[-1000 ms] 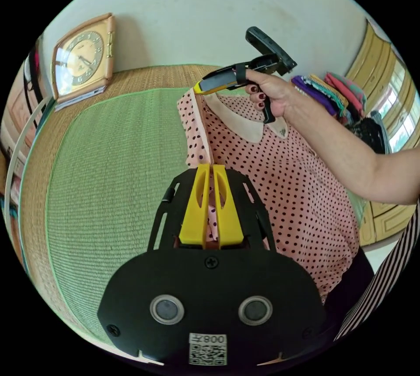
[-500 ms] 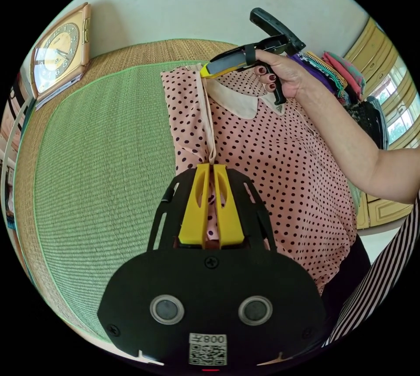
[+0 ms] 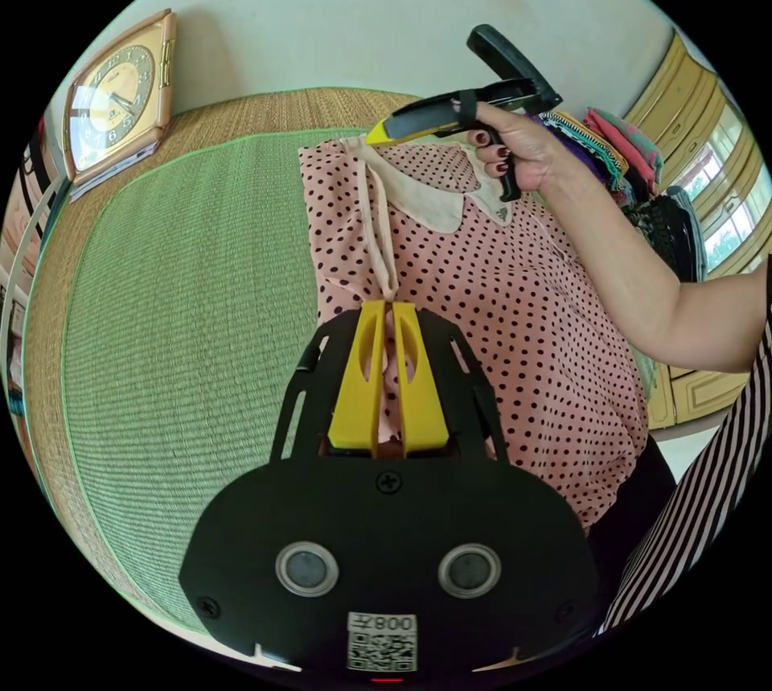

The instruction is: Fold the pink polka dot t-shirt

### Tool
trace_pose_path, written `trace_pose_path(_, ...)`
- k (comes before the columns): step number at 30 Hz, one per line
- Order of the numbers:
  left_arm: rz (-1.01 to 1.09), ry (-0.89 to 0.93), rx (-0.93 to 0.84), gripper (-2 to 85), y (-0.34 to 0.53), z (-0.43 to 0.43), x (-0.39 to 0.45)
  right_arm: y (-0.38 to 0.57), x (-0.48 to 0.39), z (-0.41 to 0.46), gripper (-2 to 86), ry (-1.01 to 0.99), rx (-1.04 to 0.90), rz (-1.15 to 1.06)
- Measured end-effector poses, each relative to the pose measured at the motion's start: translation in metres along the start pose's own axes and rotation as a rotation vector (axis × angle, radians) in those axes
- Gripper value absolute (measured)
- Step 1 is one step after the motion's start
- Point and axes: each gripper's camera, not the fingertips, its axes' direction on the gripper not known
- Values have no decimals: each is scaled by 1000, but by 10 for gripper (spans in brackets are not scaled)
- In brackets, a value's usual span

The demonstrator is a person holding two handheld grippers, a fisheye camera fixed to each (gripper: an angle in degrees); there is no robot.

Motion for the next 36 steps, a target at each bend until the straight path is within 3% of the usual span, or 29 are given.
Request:
trace_pose_path(5, -6, -1, -31, 13, 5, 13, -4, -4, -6, 40, 1, 101, -118, 3)
trace_pose_path(22, -41, -10, -13, 11, 37, 30, -35, 88, -20, 15, 1, 96, -50, 6)
trace_pose_path(25, -50, -2, 41, 12, 50, 23, -42, 131, -17, -13, 1, 67, 27, 38)
trace_pose_path(28, -61, 121, 97, 12, 69, 18, -53, 192, -14, -49, 2, 18, 112, 65)
trace_pose_path(31, -83, 124, 62, 9, 91, 14, -60, 269, -15, -83, 2, -8, 166, 121)
trace_pose_path(36, -130, 358, -65, 3, 133, 15, -63, 431, -33, -117, 1, 24, 68, 309)
